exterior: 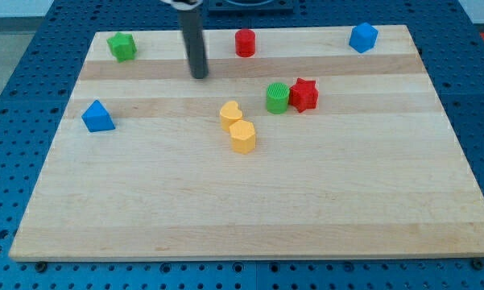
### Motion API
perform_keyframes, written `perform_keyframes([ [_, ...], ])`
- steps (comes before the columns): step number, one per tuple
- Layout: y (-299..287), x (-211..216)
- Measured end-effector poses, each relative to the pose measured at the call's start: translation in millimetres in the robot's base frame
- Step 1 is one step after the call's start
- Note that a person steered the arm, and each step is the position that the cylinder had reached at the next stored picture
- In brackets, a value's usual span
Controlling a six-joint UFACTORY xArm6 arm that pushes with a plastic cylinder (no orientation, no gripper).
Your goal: Place the red star at the center right of the board
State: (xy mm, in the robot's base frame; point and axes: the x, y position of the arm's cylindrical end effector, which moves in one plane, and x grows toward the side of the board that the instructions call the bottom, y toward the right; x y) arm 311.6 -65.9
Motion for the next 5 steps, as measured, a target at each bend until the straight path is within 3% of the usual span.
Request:
perform_keyframes([
  [3, 139, 62],
  [5, 172, 63],
])
